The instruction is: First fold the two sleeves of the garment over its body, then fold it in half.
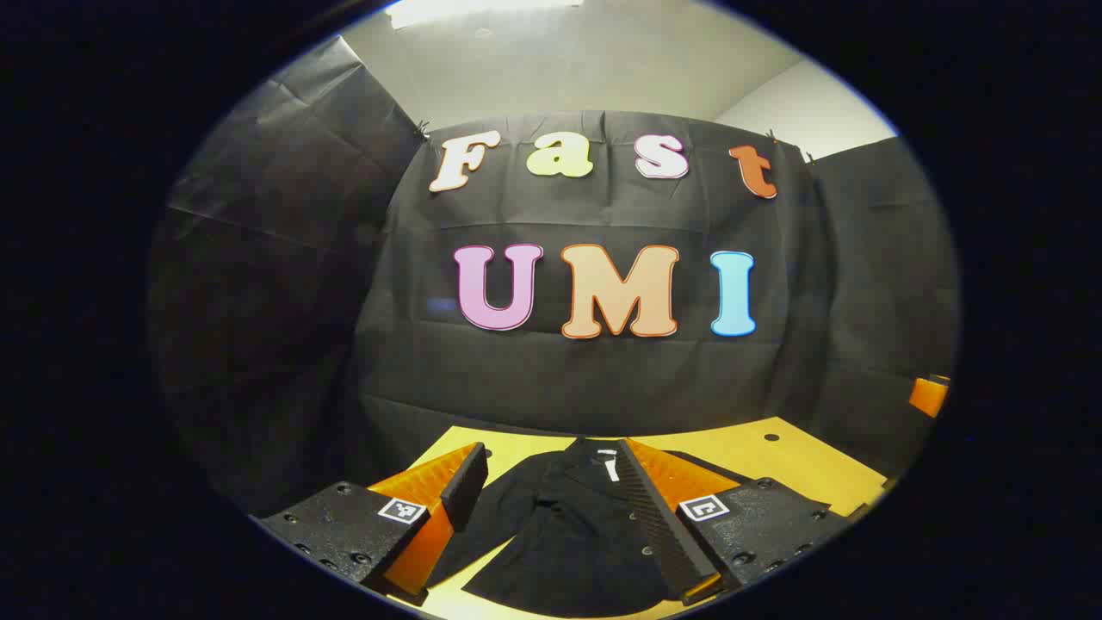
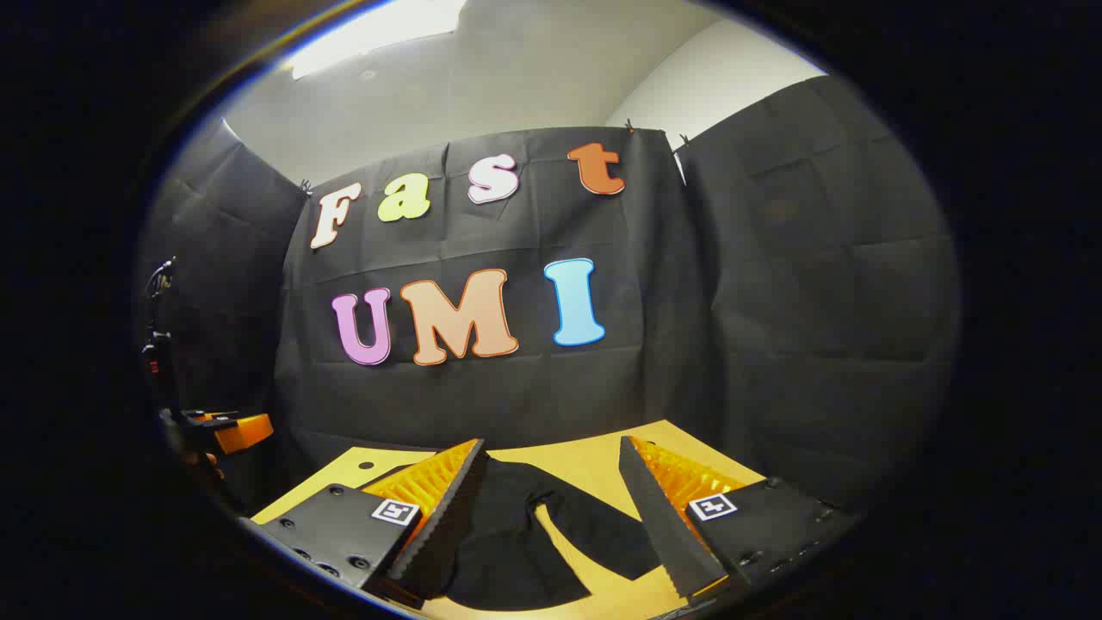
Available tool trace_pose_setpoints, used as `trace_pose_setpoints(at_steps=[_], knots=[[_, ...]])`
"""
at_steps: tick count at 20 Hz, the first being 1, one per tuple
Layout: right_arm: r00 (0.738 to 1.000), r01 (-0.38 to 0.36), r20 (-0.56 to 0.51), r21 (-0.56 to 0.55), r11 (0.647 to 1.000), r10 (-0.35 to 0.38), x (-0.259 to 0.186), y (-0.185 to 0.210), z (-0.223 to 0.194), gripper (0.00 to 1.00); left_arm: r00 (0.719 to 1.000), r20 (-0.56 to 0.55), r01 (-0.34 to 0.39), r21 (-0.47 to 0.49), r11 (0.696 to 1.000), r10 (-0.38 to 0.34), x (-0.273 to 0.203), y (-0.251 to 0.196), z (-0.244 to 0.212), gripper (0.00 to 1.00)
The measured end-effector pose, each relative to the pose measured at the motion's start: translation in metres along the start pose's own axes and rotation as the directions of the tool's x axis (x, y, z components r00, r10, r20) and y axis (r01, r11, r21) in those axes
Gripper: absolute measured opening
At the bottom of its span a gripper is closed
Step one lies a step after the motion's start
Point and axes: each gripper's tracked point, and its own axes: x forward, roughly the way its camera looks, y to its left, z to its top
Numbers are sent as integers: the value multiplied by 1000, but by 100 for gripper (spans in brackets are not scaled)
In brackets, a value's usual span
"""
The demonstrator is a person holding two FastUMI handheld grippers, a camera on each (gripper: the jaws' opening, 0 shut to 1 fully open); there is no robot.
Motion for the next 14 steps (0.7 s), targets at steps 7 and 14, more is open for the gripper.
trace_pose_setpoints(at_steps=[7,14], knots=[[998,-16,-53,1,1000,16,-7,9,-20,98,999,-22,-41,18,999,41,-18,21,-11,92],[996,-44,-73,-14,999,43,-6,22,-26,95,994,-55,-95,24,995,97,-27,46,-20,92]])
